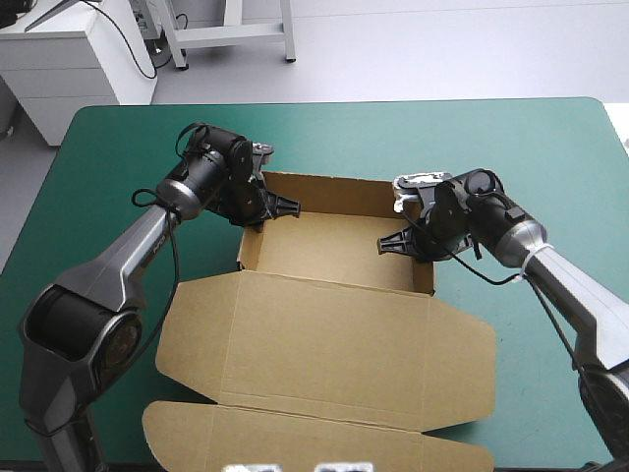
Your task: Fold the box
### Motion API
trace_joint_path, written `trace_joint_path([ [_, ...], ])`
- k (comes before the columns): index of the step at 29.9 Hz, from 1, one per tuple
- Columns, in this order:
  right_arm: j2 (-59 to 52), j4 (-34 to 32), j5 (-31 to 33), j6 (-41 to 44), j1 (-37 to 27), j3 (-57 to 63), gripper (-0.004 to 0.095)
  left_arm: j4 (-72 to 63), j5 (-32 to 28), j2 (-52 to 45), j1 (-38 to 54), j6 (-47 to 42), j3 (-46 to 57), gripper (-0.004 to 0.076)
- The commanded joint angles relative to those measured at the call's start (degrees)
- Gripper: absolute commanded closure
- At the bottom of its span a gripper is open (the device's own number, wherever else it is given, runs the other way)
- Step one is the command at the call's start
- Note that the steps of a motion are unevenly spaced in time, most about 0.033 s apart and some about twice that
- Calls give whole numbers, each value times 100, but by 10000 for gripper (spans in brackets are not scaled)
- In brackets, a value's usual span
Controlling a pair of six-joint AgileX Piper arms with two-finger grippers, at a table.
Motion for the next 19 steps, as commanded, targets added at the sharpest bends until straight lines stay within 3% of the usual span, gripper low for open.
trace_joint_path([
  [1, -147, 101, 80, -386, -172, -131, 922, 121, -214, -240, -68, 33, -140, 732],
  [19, 148, 96, -362, -396, -289, -166, 921, -84, -183, 297, -80, 271, -127, 732],
])
